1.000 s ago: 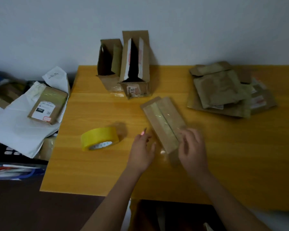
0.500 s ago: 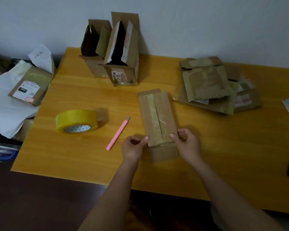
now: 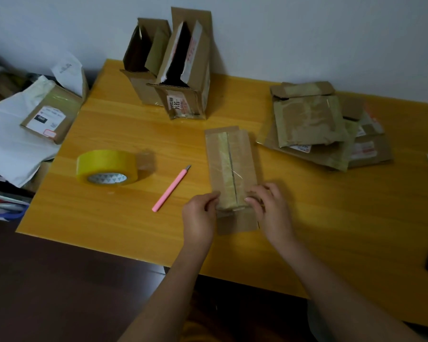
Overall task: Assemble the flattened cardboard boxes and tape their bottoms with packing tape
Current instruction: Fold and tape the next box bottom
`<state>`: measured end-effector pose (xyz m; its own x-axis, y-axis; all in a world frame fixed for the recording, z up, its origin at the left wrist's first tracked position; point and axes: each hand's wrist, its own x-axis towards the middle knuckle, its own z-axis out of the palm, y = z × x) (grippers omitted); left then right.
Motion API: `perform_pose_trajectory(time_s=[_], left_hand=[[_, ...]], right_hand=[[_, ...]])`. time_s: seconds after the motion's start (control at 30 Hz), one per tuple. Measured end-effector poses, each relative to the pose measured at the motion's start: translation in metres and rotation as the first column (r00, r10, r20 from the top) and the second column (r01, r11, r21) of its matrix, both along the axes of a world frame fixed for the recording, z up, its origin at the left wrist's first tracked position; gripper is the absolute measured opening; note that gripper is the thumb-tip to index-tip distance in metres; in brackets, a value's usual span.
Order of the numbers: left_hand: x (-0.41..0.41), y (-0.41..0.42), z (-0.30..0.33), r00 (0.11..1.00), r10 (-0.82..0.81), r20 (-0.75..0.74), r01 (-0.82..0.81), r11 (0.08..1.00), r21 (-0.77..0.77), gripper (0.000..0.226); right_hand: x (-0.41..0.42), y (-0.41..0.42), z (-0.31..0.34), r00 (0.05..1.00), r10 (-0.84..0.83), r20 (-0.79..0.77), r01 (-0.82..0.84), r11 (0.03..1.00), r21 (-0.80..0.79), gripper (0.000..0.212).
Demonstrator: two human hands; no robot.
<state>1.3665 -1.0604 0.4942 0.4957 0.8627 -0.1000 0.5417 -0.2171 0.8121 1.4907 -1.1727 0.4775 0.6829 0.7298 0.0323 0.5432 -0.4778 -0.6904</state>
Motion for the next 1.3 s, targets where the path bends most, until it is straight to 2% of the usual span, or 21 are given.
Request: perform_pose_trajectory(time_s=[0.1,0.17,0.23,0.33,0.47,0.6,0.73,0.87,0.97,1.0,1.07,1.2,1.3], left_hand=[[-0.002,-0.002,0.001,0.994,-0.101,-0.04,0.104,0.993,0.058,0.025],[0.0,-0.001,0.002,0.986,-0.139,-0.087,0.141,0.99,0.018,0.035],[0.003,-0.001,0.002,0.977,-0.159,-0.142,0.164,0.986,0.031,0.032],[0.007,-0.001,0.003,0.965,-0.174,-0.196,0.188,0.98,0.056,0.023],[0.004,-0.001,0.0,0.938,-0.227,-0.263,0.26,0.961,0.098,0.019],[0.0,0.002,-0.003,0.935,-0.261,-0.241,0.294,0.949,0.115,0.015],[-0.005,0.01,-0.003,0.928,-0.326,-0.182,0.347,0.933,0.094,0.022],[-0.007,0.014,-0.003,0.927,-0.349,-0.139,0.361,0.93,0.07,0.029],[-0.015,0.027,0.001,0.878,-0.459,-0.132,0.466,0.885,0.023,0.039],[-0.018,0.032,0.002,0.854,-0.499,-0.147,0.505,0.863,0.0,0.045],[-0.021,0.038,0.003,0.83,-0.534,-0.163,0.539,0.842,-0.019,0.052],[-0.016,0.038,-0.002,0.856,-0.502,-0.126,0.504,0.864,-0.016,0.043],[-0.014,0.038,-0.008,0.868,-0.482,-0.12,0.486,0.874,-0.004,0.042]], right_hand=[[0.003,-0.001,0.004,0.998,0.05,-0.033,-0.052,0.997,-0.051,0.031],[0.003,0.001,0.009,0.995,0.068,-0.068,-0.078,0.985,-0.154,0.052],[0.001,0.004,0.012,0.995,0.078,-0.063,-0.092,0.963,-0.252,0.063],[0.0,0.011,0.014,0.996,0.081,-0.021,-0.084,0.946,-0.314,0.055],[0.001,0.011,0.009,0.998,0.064,0.023,-0.056,0.965,-0.258,0.044],[0.004,0.005,0.006,0.993,0.114,0.016,-0.109,0.978,-0.177,0.037],[0.016,-0.002,0.008,0.982,0.185,-0.026,-0.186,0.979,-0.088,0.033],[0.026,-0.007,0.007,0.964,0.189,-0.188,-0.204,0.977,-0.062,0.039],[0.04,-0.016,0.012,0.875,0.192,-0.444,-0.265,0.958,-0.108,0.062],[0.043,-0.019,0.012,0.856,0.197,-0.479,-0.29,0.948,-0.129,0.069],[0.043,-0.019,0.011,0.888,0.219,-0.405,-0.297,0.945,-0.14,0.072],[0.035,-0.013,0.005,0.947,0.223,-0.232,-0.241,0.969,-0.052,0.051],[0.034,-0.012,0.0,0.949,0.233,-0.213,-0.247,0.968,-0.041,0.048]])
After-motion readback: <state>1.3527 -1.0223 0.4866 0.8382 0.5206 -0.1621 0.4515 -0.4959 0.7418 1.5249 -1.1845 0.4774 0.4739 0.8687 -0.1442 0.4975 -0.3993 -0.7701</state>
